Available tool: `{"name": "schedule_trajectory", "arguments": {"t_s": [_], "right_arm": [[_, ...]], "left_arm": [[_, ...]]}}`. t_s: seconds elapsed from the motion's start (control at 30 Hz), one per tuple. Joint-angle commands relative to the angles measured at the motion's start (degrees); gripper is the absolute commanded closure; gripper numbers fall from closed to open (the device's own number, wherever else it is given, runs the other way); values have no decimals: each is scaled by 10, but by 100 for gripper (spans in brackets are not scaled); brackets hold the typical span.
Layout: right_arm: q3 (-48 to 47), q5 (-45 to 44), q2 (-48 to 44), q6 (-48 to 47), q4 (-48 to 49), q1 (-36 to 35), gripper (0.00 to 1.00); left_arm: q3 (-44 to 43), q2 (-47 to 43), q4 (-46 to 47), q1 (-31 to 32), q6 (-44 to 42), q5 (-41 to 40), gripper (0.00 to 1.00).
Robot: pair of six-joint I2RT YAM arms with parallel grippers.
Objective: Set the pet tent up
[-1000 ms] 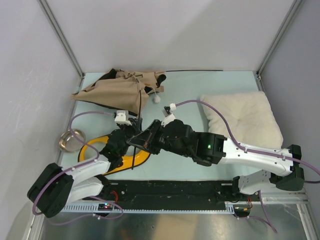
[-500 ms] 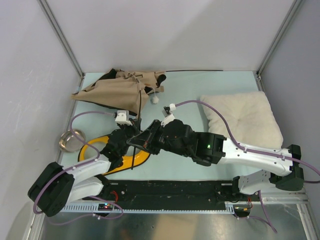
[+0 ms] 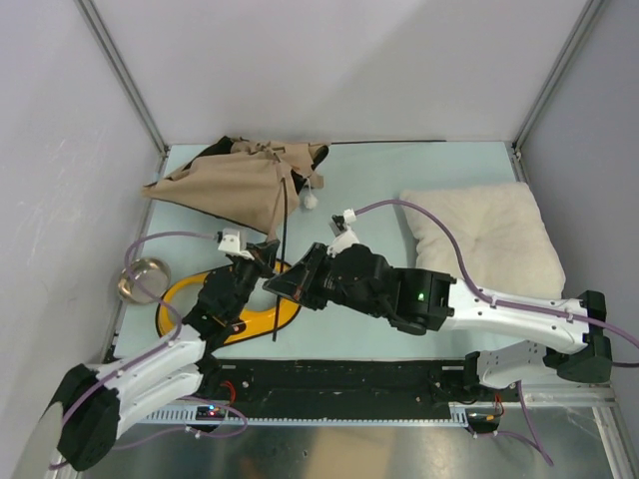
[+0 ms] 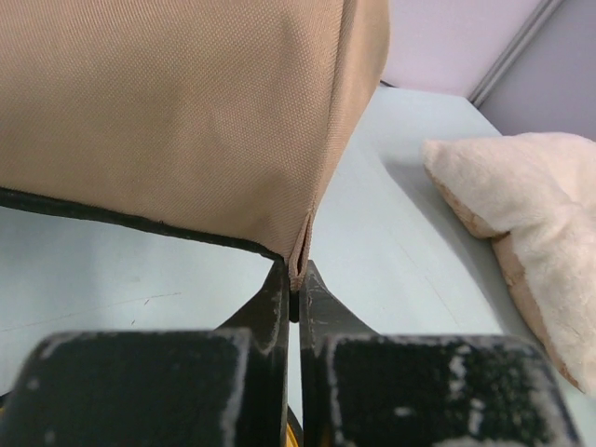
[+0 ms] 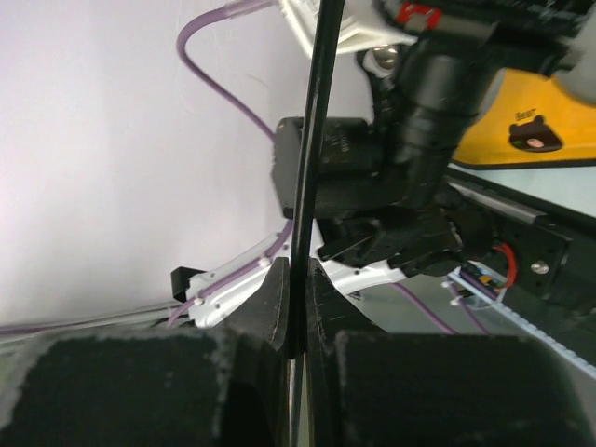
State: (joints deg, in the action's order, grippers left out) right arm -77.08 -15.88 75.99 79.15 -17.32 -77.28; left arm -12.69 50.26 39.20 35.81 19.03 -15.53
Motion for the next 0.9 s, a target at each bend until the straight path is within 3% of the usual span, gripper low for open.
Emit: {"name": "schedule_trajectory", "arguments": {"t_s": [0.0,0.27,0.57,0.87], "right_arm": [[30,-70,-33,-70,44,8,100],[73,-88,-39,-154,110,10,100],[105,-106,-15,-243,190,19,100],[138,-130,8,-306,201,25,100]], "left_arm": [[17,-77,-61,1,-11,69,100],[29,-179,-161,1,15,117,100],[25,-196,-218,3,62,179,100],[27,-218,-280,5,60,128,100]]}}
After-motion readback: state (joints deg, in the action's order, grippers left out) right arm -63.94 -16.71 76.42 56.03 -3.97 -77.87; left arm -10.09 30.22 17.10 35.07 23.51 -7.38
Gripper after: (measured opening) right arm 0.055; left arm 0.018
